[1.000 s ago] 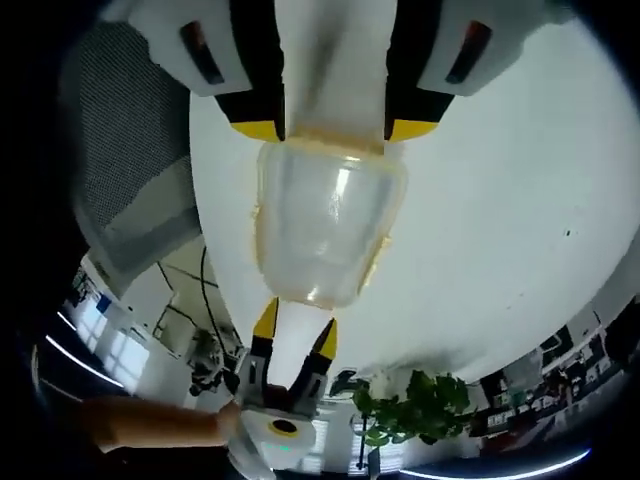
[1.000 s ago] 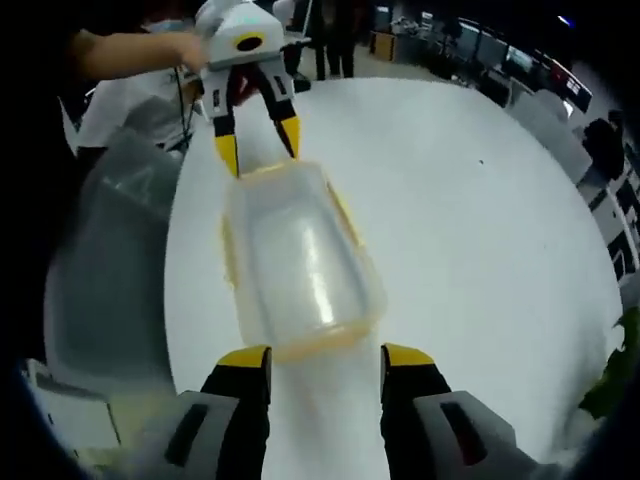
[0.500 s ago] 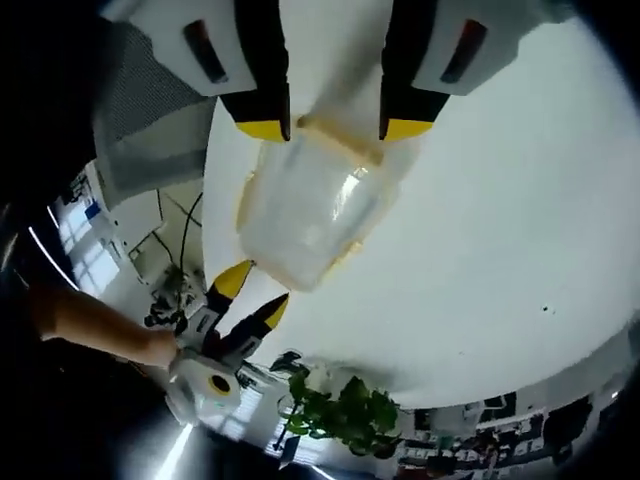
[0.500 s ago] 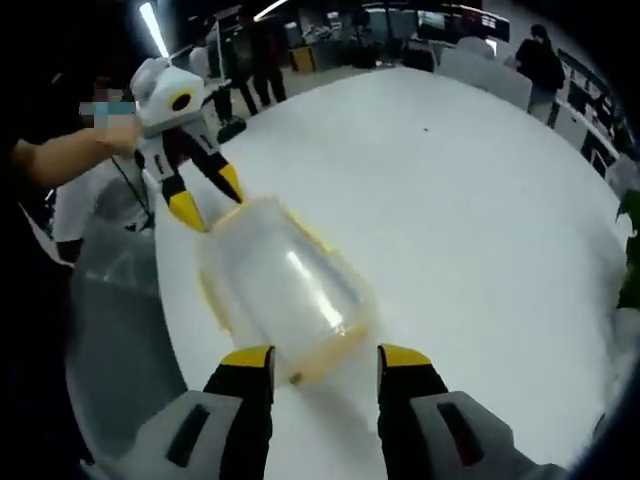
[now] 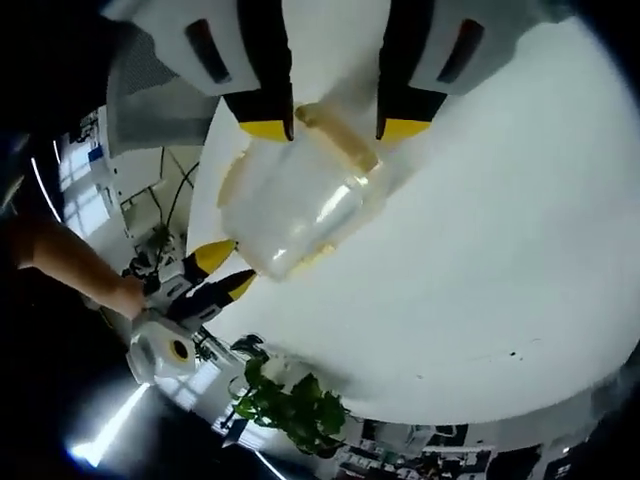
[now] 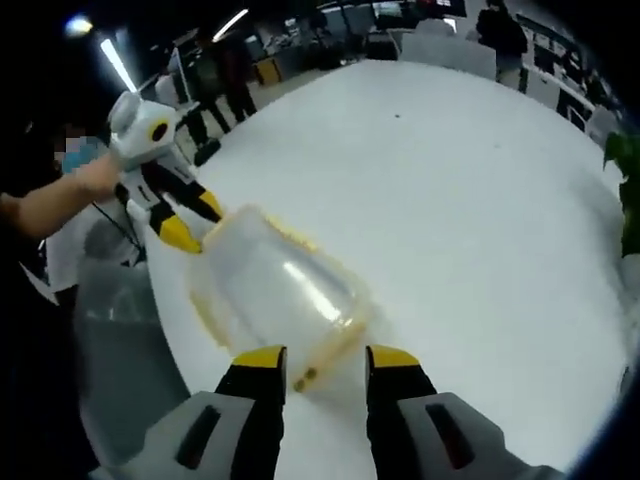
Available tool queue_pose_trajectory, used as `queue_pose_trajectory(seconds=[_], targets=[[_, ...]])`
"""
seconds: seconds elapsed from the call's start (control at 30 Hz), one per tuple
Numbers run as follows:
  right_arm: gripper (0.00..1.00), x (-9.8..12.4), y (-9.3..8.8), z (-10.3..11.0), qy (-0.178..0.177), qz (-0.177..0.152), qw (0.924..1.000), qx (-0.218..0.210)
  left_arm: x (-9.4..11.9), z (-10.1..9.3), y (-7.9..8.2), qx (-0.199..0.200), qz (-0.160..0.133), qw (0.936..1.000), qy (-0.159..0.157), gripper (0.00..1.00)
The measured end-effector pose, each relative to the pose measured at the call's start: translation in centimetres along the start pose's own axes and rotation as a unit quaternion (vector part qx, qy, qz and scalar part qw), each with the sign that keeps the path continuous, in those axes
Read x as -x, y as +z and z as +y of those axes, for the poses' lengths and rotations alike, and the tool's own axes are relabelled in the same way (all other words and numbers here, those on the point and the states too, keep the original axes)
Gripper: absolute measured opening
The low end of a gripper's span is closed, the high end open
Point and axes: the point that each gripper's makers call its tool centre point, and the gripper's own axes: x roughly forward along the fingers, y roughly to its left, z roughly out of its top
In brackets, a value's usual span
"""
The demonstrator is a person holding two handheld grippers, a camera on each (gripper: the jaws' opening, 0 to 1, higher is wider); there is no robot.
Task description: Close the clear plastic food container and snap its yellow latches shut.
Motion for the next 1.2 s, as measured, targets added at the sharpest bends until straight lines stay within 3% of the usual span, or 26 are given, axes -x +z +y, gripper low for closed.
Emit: queue_pose_trajectory(seconds=[0.4,1.03,1.2], targets=[[0.23,-0.3,-0.2,0.5,0.016,0.002,0.9992,-0.037,-0.4,-0.3,0.1,0.047,-0.006,0.9989,-0.002,0.26],[0.22,-0.4,-0.9,1.1,0.021,0.027,0.9981,-0.051,-0.4,-0.5,0.1,0.056,-0.023,0.9982,0.004,0.21],[0.22,-0.3,-0.9,1.3,0.019,0.026,0.9979,-0.057,-0.5,-0.3,0.3,0.075,-0.025,0.9968,0.005,0.20]])
